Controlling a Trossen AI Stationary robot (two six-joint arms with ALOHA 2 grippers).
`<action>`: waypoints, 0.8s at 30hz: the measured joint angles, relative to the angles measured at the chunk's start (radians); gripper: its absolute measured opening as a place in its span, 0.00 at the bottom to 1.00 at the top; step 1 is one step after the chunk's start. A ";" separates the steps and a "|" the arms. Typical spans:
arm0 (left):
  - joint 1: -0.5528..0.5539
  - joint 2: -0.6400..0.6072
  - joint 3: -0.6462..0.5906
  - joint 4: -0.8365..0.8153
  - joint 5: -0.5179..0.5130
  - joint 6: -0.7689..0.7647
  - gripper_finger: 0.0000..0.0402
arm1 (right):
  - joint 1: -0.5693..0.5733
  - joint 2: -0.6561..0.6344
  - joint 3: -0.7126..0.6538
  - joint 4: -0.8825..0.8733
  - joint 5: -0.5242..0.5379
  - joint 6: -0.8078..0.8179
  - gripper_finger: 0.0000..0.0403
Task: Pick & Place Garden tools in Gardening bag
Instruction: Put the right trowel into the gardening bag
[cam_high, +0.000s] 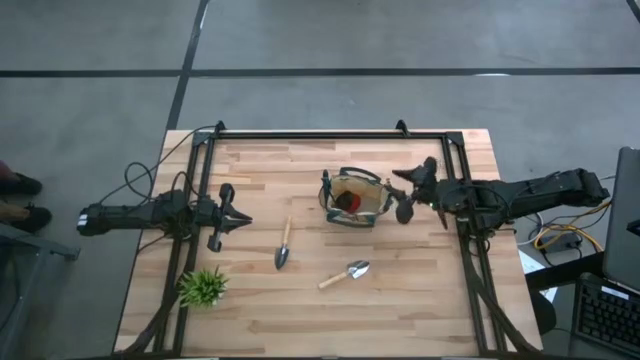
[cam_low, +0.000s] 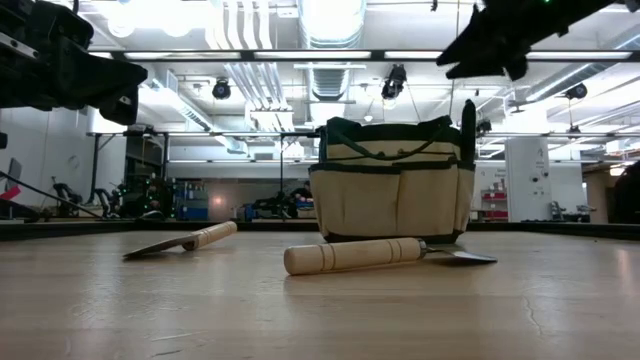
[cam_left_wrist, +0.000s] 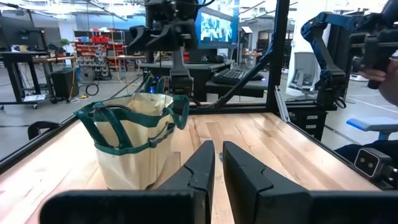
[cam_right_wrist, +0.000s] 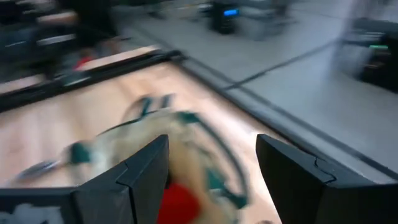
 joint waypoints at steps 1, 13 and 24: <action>0.000 0.000 0.000 0.000 0.000 0.000 0.09 | 0.000 0.003 0.000 0.008 -0.056 -0.021 0.58; 0.000 0.000 0.000 0.000 0.000 0.000 0.09 | 0.166 0.236 0.003 0.181 -0.379 -0.086 0.54; 0.000 0.000 0.000 0.000 0.000 0.000 0.09 | 0.304 0.610 0.223 0.130 -0.379 -0.118 0.52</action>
